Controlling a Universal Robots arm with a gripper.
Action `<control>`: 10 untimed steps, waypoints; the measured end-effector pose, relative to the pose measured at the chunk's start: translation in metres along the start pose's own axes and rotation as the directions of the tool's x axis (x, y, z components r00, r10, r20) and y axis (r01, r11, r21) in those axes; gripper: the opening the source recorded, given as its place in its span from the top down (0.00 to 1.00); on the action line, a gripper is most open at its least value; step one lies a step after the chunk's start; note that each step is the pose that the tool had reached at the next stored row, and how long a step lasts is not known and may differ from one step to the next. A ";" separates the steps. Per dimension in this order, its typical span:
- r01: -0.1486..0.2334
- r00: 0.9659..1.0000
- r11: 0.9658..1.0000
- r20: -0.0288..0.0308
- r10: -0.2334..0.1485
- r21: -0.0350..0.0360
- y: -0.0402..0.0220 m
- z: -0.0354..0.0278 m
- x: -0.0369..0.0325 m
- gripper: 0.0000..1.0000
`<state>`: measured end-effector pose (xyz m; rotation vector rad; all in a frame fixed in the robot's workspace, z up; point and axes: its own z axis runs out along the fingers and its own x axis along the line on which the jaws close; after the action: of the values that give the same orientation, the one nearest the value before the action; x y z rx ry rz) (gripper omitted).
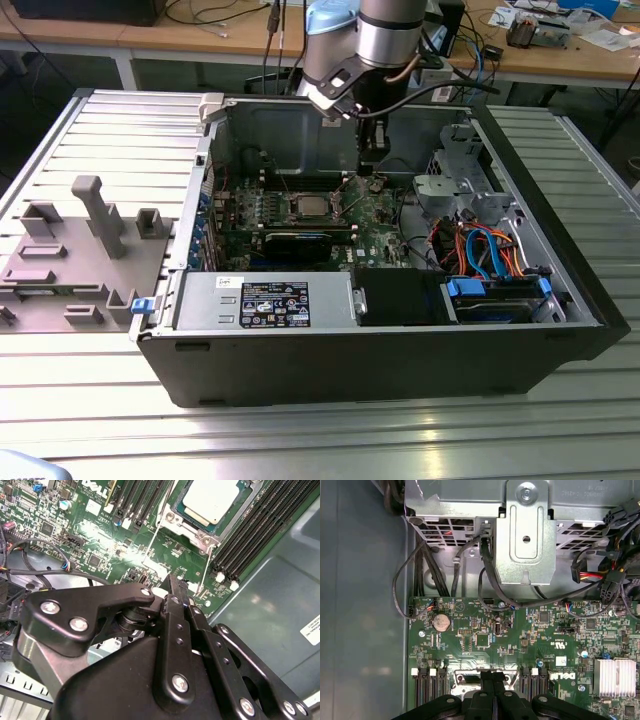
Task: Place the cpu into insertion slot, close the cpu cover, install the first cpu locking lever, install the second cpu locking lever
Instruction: 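Close the cpu cover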
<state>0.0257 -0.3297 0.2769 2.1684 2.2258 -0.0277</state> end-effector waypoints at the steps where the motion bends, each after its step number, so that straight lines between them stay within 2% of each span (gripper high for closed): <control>1: 0.000 1.000 1.000 0.000 0.000 0.000 0.0002 0.0000 0.0000 0.89; 10: 0.000 1.000 1.000 0.000 0.000 0.000 0.0025 0.0001 -0.0001 0.89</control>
<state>0.0283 -0.3297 0.2768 2.1684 2.2258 -0.0277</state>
